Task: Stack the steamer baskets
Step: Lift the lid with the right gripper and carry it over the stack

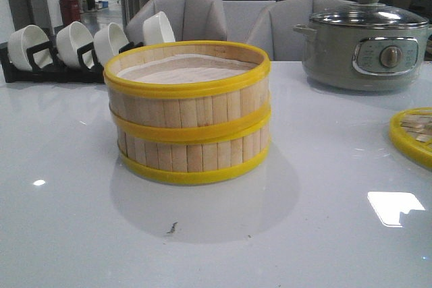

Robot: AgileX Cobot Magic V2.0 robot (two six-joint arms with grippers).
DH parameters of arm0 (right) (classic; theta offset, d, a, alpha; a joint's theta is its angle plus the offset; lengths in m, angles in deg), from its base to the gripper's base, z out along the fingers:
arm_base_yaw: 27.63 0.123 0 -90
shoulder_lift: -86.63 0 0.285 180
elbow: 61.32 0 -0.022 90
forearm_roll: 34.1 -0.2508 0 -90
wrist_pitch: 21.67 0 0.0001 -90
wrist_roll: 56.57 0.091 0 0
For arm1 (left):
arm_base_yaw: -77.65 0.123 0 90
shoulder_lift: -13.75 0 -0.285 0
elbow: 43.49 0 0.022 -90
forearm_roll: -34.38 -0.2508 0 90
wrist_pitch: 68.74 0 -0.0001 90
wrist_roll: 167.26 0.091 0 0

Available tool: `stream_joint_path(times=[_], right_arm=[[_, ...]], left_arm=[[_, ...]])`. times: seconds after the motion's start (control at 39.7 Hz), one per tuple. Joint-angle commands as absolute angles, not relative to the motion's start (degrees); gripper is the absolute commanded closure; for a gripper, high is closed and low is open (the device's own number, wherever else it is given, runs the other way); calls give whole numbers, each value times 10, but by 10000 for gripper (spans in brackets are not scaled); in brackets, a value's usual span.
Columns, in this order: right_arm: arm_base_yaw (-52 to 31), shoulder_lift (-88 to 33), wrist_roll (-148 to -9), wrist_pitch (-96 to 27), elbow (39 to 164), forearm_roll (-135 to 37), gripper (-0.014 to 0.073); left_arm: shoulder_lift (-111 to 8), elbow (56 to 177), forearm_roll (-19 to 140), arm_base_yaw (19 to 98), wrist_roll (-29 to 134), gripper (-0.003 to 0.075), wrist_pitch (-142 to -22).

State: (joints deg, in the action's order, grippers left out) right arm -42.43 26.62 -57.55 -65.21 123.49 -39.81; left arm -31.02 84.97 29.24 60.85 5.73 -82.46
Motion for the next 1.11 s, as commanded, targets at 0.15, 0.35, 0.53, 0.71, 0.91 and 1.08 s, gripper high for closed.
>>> stream_joint_path(times=[0.15,0.35,0.53,0.71,0.91,1.08], right_arm=[[-411,211,-577,-650,1258,-400,539],[-381,190,-577,-721,1325,-400,539],[-336,188,-577,-800,1407,-400,539],[-273,188,-577,-842,1479,-400,539],[-196,188,-577,-851,1543,-400,539],[-126,194,-577,-849,1587,-401,539]], left_arm=[[-309,865,293,610,53,636,-776],[-309,865,293,610,53,636,-776],[-309,865,293,610,53,637,-776],[-309,865,293,610,53,636,-776],[-309,865,293,610,53,637,-776],[-309,865,293,610,53,637,-776]])
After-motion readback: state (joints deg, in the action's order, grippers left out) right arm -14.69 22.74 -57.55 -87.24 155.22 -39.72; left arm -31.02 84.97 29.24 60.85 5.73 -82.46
